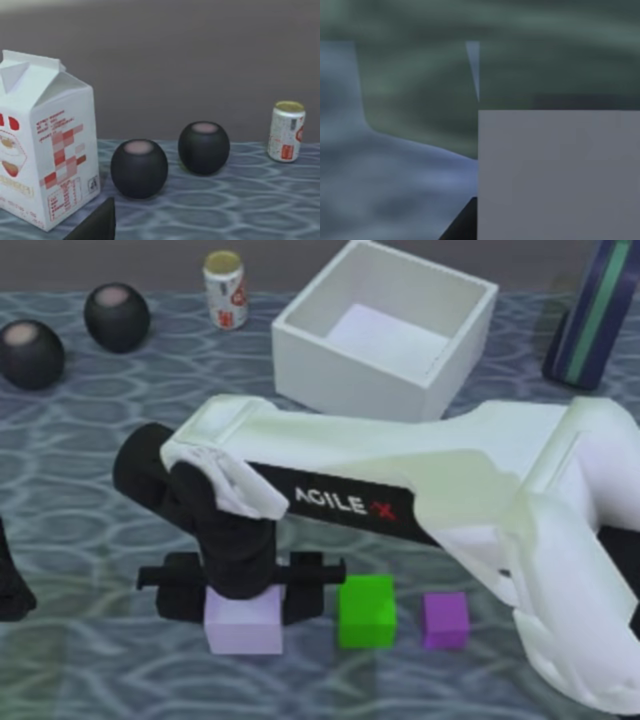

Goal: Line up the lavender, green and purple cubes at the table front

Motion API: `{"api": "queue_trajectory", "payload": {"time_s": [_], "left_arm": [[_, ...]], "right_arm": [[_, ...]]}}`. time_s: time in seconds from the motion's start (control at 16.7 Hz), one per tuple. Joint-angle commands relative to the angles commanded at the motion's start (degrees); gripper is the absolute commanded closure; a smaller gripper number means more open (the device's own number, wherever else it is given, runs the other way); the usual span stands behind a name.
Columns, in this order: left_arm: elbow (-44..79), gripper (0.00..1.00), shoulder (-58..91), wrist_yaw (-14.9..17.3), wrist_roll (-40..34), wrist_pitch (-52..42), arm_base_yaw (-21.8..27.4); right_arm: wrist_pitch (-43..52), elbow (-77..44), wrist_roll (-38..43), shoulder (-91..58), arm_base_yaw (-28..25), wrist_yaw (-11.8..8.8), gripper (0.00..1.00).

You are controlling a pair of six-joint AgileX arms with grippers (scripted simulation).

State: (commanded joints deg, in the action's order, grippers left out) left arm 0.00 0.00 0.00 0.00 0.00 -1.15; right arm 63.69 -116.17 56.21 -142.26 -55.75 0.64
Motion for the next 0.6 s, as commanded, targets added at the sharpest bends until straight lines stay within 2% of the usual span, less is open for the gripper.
{"api": "queue_trajectory", "payload": {"time_s": [0.48, 0.6], "left_arm": [[0.00, 0.00, 0.00, 0.00, 0.00, 0.00, 0.00], [0.00, 0.00, 0.00, 0.00, 0.00, 0.00, 0.00]], "right_arm": [[0.00, 0.00, 0.00, 0.00, 0.00, 0.00, 0.02], [0.00, 0.00, 0.00, 0.00, 0.00, 0.00, 0.00]]}}
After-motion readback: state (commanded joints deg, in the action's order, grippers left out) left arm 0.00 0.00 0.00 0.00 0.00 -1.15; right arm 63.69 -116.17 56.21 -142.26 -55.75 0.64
